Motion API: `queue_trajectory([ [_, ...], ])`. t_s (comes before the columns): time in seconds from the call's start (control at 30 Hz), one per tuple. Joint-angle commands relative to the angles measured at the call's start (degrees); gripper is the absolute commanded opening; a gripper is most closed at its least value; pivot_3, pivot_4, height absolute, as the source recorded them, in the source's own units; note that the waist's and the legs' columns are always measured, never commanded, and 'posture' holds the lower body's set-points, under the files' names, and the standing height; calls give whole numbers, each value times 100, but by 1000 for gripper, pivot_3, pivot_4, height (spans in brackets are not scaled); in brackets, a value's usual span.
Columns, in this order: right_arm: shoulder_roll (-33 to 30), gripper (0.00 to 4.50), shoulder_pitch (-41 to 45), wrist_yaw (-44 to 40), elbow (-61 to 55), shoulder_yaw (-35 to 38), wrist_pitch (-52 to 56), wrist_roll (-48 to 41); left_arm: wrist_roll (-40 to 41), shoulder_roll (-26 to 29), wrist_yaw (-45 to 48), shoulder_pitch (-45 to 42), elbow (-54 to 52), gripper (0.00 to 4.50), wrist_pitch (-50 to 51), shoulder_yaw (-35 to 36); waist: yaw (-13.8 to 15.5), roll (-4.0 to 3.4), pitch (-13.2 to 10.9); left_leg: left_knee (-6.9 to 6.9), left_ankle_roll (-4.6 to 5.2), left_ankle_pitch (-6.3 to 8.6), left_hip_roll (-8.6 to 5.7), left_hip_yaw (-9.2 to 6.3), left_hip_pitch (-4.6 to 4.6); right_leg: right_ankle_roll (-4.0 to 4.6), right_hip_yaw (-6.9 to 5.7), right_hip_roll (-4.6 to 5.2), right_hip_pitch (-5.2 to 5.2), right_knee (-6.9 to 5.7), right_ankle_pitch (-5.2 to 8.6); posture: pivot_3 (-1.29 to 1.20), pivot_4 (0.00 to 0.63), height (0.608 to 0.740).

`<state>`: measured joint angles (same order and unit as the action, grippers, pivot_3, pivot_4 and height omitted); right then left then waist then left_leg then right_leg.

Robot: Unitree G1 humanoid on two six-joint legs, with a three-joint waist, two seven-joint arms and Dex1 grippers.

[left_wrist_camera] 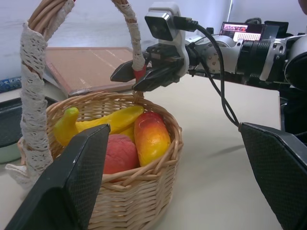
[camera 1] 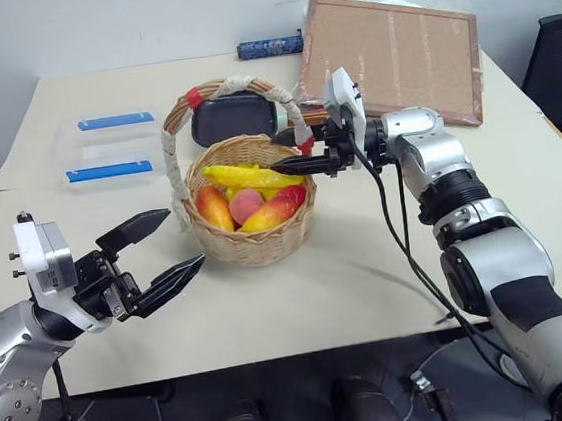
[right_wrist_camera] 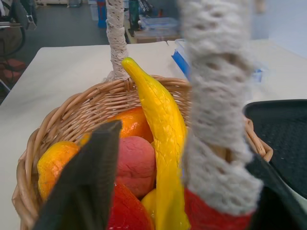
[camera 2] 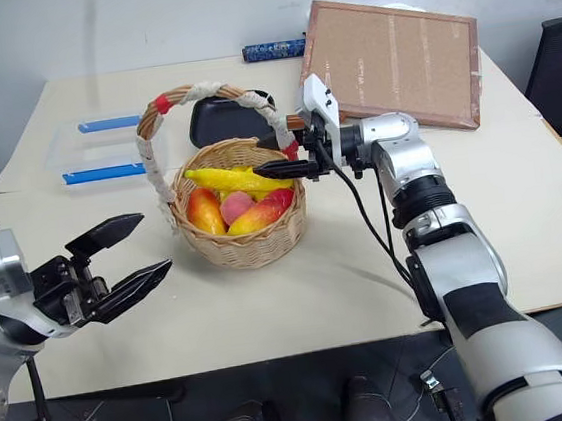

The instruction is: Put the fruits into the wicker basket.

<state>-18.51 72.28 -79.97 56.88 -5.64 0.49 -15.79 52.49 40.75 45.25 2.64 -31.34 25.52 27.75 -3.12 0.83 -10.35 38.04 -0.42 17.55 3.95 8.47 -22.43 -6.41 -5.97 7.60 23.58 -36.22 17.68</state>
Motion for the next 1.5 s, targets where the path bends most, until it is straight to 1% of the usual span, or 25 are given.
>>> queue_trajectory([
  [0.03,-76,1162,148,-285,-8,225,-16,-29,-13,29,-15,27,-229,4500,-89,68,-5,-1,-1,0,-1,0,1,-1,0,0,0,-1,1,-1,0,0,150,740],
  [0.07,-118,826,128,-322,-31,255,10,-29,-20,25,-15,28,-226,4500,-94,64,-6,-1,-1,-1,-1,0,1,-1,0,0,0,-1,1,-1,0,0,150,740],
  [0.13,-323,200,-7,-290,-336,638,734,-431,-59,-3,-5,-8,-199,4500,-112,-21,-6,-1,-1,-1,-1,1,1,-1,0,0,0,-1,1,-1,0,0,150,740],
  [0.2,-618,212,-340,-388,-911,797,1216,-613,-76,-23,33,-78,-142,4500,-122,-121,50,-1,-1,-1,-1,1,0,-5,-3,0,-2,0,0,1,0,0,150,740],
  [0.3,-1163,212,-1152,-209,-2483,975,2169,-935,-115,-41,100,-209,-40,4500,-128,-291,166,-1,-1,3,1,4,-1,-9,-13,0,-5,2,1,9,0,0,150,740],
  [0.37,-1543,212,-1750,197,-3676,1327,2929,-1332,-140,-57,152,-335,61,4500,-130,-415,174,-4,-2,3,2,6,-2,-11,-21,0,-8,3,3,18,0,0,150,740],
  [0.43,-1915,212,-2412,811,-4707,1918,3394,-1595,-163,-68,226,-502,217,4500,-136,-540,178,-6,-4,3,2,6,-2,-12,-31,-1,-9,3,12,16,-1,0,150,740],
  [0.53,-2237,212,-3221,1838,-5620,2882,3671,-1725,-216,-74,377,-712,459,4500,-143,-710,189,-9,-5,5,1,5,-3,-10,-32,-1,-13,1,15,14,-1,0,150,740],
  [0.6,-2231,212,-3579,2669,-5789,3471,3527,-1590,-265,-79,504,-869,639,4500,-149,-828,171,-9,-5,9,2,6,-4,-4,-30,-1,-11,1,13,16,0,0,150,740],
  [0.77,-2244,212,-4515,3783,-5809,4114,2985,-1088,-452,-112,834,-1406,1116,4500,-191,-1189,166,-9,-5,10,1,4,-5,9,3,0,-1,0,-3,23,0,0,150,740],
  [0.83,-2232,212,-4741,4047,-5711,4164,2763,-958,-524,-153,903,-1580,1231,4500,-202,-1300,164,-10,-6,8,-1,2,-5,12,3,0,2,-1,-2,23,0,0,150,740],
  [0.9,-2208,212,-4914,4135,-5626,4166,2662,-976,-586,-189,962,-1671,1309,4500,-215,-1366,139,-11,-5,6,-1,2,-6,16,3,0,7,-1,1,21,0,0,150,740],
  [1.03,-2080,212,-5029,4386,-5252,4204,2532,-1082,-747,-227,1073,-1750,1394,4500,-279,-1521,140,-13,-6,1,-3,1,-3,22,12,0,11,-5,1,18,0,0,150,740],
  [1.1,-2060,947,-5082,4304,-5272,4175,2479,-1223,-781,-226,1102,-1782,1428,4500,-283,-1530,154,-12,-6,6,-2,1,-3,20,12,0,11,-5,-3,19,0,0,150,740],
  [1.13,-2068,1190,-5106,4311,-5308,4162,2451,-1250,-788,-218,1118,-1793,1453,4500,-281,-1514,156,-12,-6,8,-1,1,-4,19,12,0,11,-4,-4,20,0,0,150,740],
  [1.23,-2180,2245,-5318,4174,-5529,4233,2319,-1364,-826,-140,1187,-1714,1559,4500,-259,-1414,173,-13,-6,8,0,0,-5,17,11,0,11,-3,-5,20,0,0,150,740],
  [1.3,-2342,2838,-5620,3977,-5691,4361,2247,-1414,-888,-43,1230,-1507,1706,4500,-182,-1349,181,-13,-6,6,0,1,-5,13,10,0,9,-3,-5,21,0,0,150,740],
  [1.4,-2609,3987,-6137,3789,-6002,4709,2383,-1604,-1203,154,1418,-1010,1911,4500,-378,-1279,178,-13,-6,-3,0,1,-5,13,10,0,8,-4,-4,22,0,0,150,740],
  [1.43,-2671,4266,-6259,3744,-6078,4789,2438,-1672,-1265,179,1427,-907,1950,4500,-434,-1247,177,-13,-6,-3,2,2,-6,15,10,0,9,-3,-3,23,0,0,150,740],
  [1.47,-2764,4441,-6482,3574,-6198,4871,2483,-1742,-1384,145,1344,-786,1996,4500,-566,-1175,175,-13,-6,-3,3,3,-6,16,10,0,9,-2,-3,28,0,0,150,740],
  [1.5,-2748,4441,-6738,3309,-6359,5012,2343,-1854,-1535,94,1194,-588,1952,4500,-706,-1074,175,-13,-6,2,4,3,-6,15,11,0,9,-2,-6,28,0,0,150,740],
])
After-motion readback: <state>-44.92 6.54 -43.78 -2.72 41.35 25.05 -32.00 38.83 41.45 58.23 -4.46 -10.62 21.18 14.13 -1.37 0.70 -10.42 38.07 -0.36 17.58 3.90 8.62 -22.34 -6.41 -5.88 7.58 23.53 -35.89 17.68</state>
